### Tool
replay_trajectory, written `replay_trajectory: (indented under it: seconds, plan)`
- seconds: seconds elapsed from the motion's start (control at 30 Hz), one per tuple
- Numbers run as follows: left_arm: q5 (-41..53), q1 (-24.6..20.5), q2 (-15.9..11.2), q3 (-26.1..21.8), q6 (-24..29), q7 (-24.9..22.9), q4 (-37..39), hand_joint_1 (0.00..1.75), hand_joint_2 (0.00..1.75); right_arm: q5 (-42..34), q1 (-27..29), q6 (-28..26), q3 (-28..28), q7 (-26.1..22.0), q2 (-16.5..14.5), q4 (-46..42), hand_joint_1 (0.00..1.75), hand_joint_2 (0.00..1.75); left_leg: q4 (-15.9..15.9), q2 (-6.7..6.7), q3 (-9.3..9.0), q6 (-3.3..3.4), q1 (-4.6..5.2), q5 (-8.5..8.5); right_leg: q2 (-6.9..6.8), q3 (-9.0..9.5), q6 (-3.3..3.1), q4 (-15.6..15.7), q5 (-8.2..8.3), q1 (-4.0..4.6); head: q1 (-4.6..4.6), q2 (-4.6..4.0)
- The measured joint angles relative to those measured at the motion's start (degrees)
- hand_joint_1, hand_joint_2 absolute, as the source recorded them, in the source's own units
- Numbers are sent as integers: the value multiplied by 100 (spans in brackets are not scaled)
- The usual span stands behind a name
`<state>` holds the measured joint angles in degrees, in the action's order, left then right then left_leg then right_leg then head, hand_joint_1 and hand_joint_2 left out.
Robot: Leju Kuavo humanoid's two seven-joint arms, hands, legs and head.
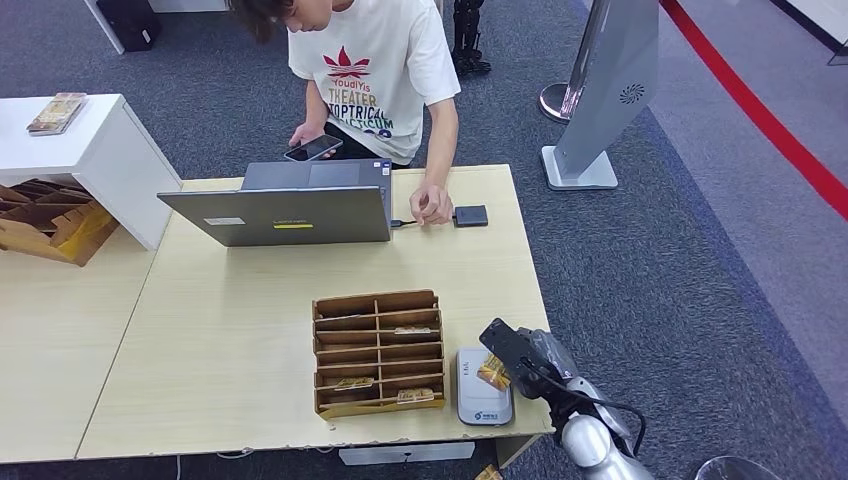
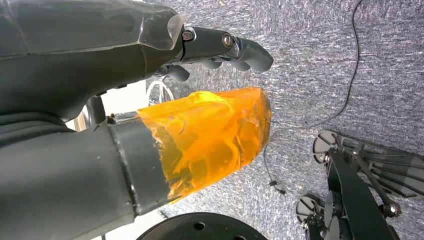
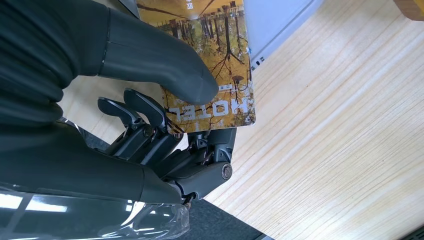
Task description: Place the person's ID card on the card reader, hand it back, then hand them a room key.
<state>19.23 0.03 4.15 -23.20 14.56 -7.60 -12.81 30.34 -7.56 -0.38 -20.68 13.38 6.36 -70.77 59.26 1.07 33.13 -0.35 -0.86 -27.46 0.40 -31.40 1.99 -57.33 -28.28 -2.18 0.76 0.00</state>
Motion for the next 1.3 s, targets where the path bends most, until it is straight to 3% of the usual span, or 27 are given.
replay_trajectory:
  seconds: [0.87,1.17,1.3]
  plan:
    - [29,-1,4,-125,-16,2,0,0,0,288,12,-153,-56,4,2,-72,175,175,0,0,0,0,0,0,0,0,0,0,0,0,0,0]
    - [25,3,58,-278,4,-7,0,0,0,880,210,-857,-179,-251,-19,-945,175,175,0,2,11,0,1,0,-2,-8,0,0,0,0,-1,0]
    - [92,8,100,-355,49,-3,0,0,0,1042,385,-1738,-174,-813,-155,-1622,175,175,0,3,16,0,0,0,-2,-14,0,-1,-1,0,0,0]
